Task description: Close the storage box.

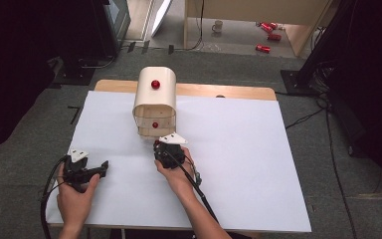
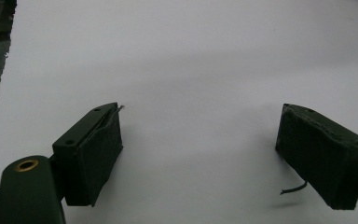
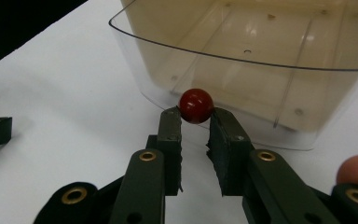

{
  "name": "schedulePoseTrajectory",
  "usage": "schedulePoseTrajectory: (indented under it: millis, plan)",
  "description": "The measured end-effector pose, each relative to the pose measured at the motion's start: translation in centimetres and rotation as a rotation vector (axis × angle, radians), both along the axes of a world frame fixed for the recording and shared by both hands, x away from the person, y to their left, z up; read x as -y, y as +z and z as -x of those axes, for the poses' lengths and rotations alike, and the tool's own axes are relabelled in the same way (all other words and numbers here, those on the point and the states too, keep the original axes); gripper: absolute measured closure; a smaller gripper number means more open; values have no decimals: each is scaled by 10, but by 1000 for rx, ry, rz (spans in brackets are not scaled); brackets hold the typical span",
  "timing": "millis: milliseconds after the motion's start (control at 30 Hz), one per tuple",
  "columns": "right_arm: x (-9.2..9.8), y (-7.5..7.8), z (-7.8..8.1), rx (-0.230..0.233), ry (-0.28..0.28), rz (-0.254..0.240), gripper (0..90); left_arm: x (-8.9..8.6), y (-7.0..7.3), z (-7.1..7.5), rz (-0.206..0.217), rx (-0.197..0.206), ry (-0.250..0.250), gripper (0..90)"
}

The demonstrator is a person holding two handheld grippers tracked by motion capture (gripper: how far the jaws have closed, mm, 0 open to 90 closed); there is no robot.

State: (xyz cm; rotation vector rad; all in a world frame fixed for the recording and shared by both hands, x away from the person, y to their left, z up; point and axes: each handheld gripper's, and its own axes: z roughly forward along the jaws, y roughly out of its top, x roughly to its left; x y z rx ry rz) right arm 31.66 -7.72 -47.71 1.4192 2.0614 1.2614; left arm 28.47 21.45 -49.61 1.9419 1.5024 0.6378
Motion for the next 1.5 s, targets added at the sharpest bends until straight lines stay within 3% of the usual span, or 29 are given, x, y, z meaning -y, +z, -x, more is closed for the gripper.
schedulePoseTrajectory:
  millis: [900,1133,1200,1267,1367,1400,1500]
  plan:
    - [0,-3,-13,3,-2,-6,752,0,0,0,0,0,0,143]
    - [5,-3,-10,-16,62,-38,471,0,0,0,-2,1,-1,143]
    - [7,-1,-8,-17,72,-34,337,0,0,0,-2,1,0,143]
    - [10,2,-4,-24,103,-26,139,0,0,0,-3,1,-1,143]
    - [14,4,-2,-31,118,-27,85,0,0,0,-3,1,-1,143]
    - [17,5,2,-21,105,13,63,0,0,0,-3,1,-1,143]
    - [23,7,5,-14,96,28,49,0,0,0,-3,2,-1,143]
